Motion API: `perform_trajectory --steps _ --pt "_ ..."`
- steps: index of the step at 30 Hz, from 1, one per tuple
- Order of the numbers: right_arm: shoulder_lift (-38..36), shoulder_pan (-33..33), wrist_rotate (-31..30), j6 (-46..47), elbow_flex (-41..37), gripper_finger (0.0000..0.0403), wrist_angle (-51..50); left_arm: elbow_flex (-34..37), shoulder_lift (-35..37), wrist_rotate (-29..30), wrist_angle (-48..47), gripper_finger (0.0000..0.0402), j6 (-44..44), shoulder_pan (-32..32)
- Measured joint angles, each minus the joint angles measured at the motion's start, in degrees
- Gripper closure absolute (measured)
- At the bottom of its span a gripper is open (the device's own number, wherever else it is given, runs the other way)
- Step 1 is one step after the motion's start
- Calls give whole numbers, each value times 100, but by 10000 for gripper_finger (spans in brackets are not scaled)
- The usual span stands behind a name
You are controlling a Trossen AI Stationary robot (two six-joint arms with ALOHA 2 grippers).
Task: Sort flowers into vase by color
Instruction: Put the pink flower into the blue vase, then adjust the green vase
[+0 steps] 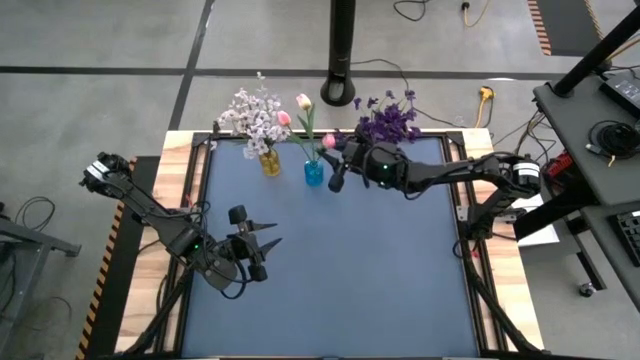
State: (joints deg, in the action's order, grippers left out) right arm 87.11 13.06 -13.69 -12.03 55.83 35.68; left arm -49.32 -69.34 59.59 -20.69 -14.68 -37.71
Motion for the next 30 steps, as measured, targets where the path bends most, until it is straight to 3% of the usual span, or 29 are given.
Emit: perform_trajectory --steps 10,30 --pt "-245 -42 -6 -1 0 211 -341 0 0 -1 6 242 -2 2" --pt "-1390 -414 -69 -259 291 144 -787 0 0 153 10 242 -2 4"
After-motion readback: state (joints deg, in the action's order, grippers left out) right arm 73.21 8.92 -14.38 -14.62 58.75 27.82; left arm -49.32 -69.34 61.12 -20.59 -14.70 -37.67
